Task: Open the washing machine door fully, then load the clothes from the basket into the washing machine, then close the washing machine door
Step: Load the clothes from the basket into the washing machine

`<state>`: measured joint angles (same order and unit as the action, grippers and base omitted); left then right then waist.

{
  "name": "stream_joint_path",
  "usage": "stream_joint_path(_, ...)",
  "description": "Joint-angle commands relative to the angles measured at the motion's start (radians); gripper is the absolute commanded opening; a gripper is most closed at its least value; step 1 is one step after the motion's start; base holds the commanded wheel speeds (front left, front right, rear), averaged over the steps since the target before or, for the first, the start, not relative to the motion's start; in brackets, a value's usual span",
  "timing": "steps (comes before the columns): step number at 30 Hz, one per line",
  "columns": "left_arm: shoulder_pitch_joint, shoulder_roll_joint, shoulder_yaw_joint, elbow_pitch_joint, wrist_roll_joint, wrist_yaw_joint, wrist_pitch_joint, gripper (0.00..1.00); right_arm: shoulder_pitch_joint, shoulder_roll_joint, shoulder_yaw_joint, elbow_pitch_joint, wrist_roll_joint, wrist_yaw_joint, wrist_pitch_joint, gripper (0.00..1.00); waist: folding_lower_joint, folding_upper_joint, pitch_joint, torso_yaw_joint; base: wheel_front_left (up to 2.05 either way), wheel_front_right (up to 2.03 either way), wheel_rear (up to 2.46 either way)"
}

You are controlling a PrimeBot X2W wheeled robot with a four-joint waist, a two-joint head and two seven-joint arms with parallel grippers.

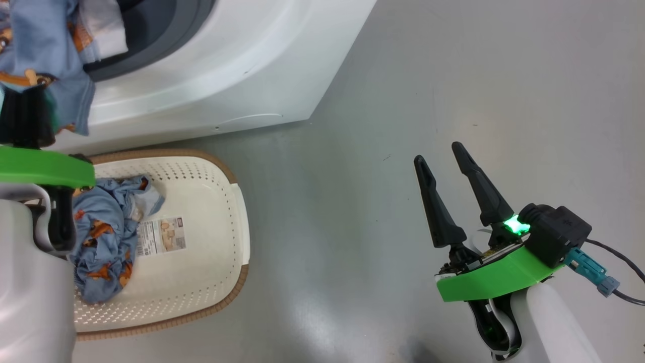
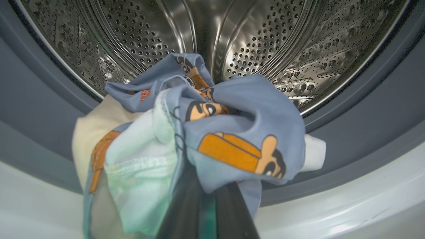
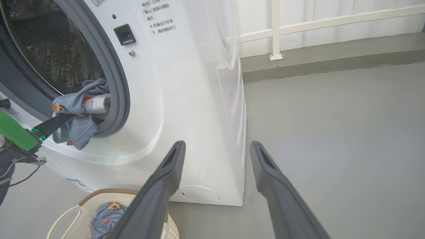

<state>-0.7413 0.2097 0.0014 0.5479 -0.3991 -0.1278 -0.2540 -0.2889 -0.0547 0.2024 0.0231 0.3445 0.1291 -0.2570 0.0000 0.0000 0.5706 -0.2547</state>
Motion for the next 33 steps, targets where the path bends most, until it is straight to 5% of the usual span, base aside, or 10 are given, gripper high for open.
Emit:
stream_joint_path(1,0.011,0.028,0.019,-0.041,0.009,-0.003,-0.008,0.0,0.012,0.005,0.018,-0.019,0.005,0.002,-0.005,1.0,0.0,0.0,-0.006,0.0,0.0,0.0,0.0)
stream_joint_path(10,-0.064,0.058,-0.051,0.004,-0.005,-0.003,-0.008,0.0,0.021,0.005,0.03,-0.012,0.008,0.002,-0.005,1.0,0.0,0.0,-0.023,-0.011,0.0,0.0,0.0)
stream_joint_path(33,-0.499,0.202,-0.235,0.411,-0.054,-0.003,-0.008,0.0,0.012,0.005,0.077,-0.022,0.041,0.002,-0.005,1.0,0.0,0.0,0.008,-0.1,0.0,0.0,0.0)
